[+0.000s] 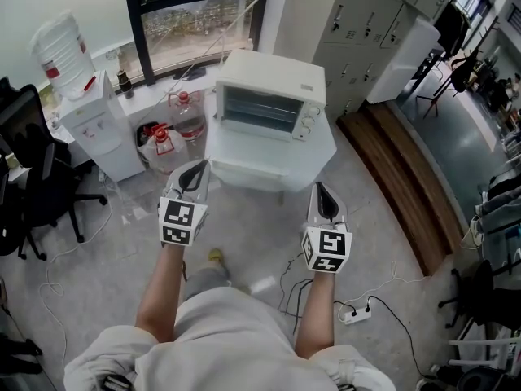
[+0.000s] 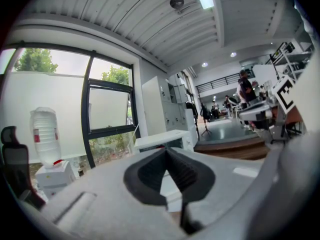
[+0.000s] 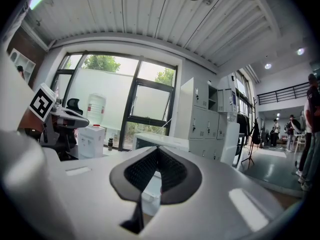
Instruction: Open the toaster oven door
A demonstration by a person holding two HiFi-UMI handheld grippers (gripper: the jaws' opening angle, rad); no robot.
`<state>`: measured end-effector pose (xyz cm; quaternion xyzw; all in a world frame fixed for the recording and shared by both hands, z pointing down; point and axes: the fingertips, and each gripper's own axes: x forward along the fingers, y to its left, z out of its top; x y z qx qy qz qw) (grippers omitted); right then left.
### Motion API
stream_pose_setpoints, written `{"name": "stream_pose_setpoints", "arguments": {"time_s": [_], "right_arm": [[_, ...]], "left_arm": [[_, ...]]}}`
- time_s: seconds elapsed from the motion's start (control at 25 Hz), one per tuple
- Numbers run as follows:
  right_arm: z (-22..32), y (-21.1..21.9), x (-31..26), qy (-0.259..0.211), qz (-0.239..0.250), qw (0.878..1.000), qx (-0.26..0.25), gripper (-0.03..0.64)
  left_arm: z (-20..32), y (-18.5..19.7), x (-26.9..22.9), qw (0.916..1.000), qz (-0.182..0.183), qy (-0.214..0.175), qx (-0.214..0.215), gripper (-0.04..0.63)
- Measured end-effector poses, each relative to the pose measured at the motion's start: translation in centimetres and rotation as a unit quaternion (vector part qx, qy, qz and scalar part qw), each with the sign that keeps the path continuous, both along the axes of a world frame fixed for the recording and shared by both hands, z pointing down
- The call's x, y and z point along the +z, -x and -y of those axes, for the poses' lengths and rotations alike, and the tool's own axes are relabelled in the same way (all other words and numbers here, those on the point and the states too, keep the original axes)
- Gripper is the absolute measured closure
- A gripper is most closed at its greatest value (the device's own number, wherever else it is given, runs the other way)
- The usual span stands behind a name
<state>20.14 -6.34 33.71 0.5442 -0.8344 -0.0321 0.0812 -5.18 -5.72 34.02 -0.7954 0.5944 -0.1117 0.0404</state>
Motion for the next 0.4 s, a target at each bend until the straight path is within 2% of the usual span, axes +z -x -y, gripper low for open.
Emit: {"name": "stream_pose_setpoints", "arguments": {"time_s": [0.4], "right_arm": [[-0.28, 0.40, -0.11, -0.001, -0.001, 1.000, 0.000, 0.614]], "left_arm": [[-0.33, 0.34, -0.06, 1.0000, -0.002, -0.001, 0.004, 0.597]]}}
